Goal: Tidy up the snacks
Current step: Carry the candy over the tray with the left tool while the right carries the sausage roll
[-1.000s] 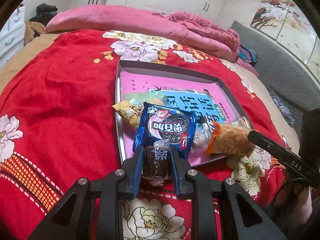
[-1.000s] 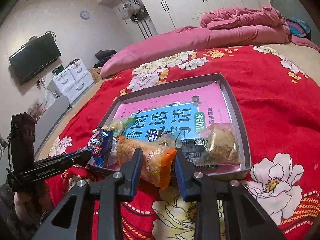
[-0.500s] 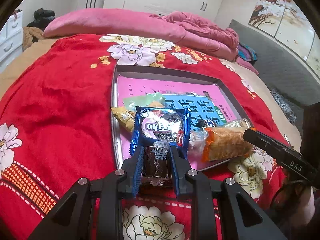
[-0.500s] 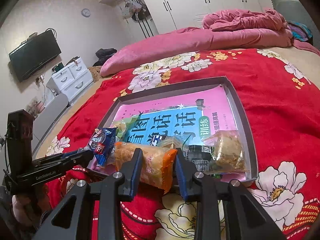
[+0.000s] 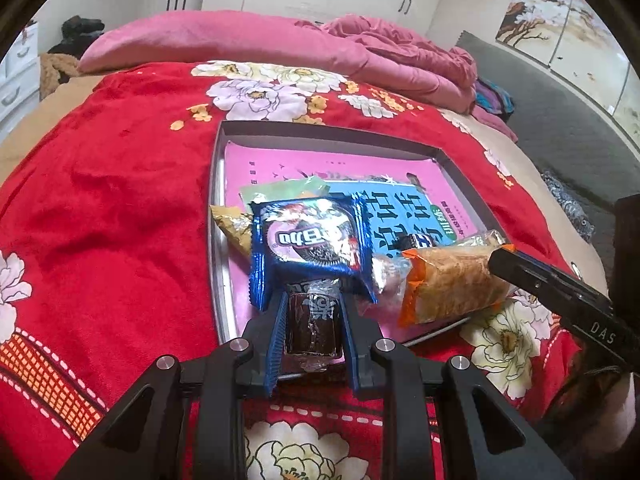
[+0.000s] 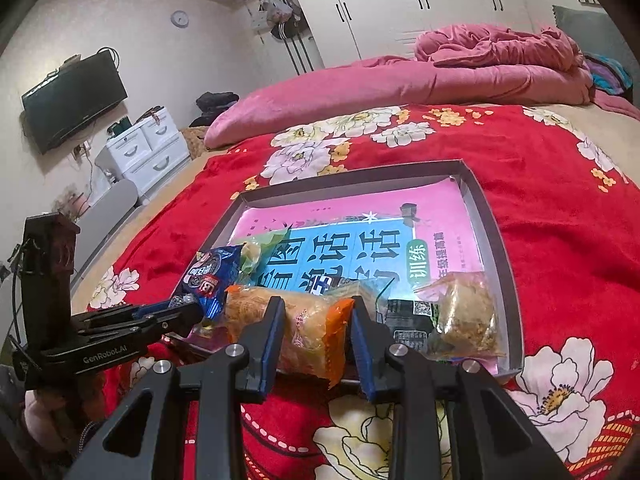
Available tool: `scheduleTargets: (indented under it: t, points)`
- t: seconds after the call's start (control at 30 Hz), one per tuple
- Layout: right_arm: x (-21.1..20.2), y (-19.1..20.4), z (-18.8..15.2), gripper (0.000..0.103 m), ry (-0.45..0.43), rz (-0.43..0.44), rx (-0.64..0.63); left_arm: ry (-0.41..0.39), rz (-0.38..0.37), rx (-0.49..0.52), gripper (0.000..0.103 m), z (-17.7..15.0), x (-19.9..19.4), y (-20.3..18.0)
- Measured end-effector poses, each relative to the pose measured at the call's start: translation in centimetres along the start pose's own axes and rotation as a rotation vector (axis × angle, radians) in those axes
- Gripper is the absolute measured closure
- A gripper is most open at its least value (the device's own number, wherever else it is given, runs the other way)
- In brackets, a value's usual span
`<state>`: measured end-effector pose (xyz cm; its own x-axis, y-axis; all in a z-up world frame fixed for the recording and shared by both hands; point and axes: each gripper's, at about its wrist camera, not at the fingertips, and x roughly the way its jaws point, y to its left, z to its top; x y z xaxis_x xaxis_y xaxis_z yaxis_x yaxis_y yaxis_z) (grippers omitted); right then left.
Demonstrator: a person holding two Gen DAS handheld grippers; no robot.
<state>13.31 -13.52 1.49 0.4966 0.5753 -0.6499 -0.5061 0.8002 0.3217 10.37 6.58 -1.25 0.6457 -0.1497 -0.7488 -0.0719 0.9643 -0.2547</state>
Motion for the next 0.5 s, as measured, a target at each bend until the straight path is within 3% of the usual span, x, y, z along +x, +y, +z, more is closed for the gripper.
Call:
scheduleTargets:
  t: [0.5]
  points:
    - [0.2,1.1,-0.4,0.068,0.007,-0.010,-0.048,0.010,0.006,0.002,0.077,0.1,0.9,0.2]
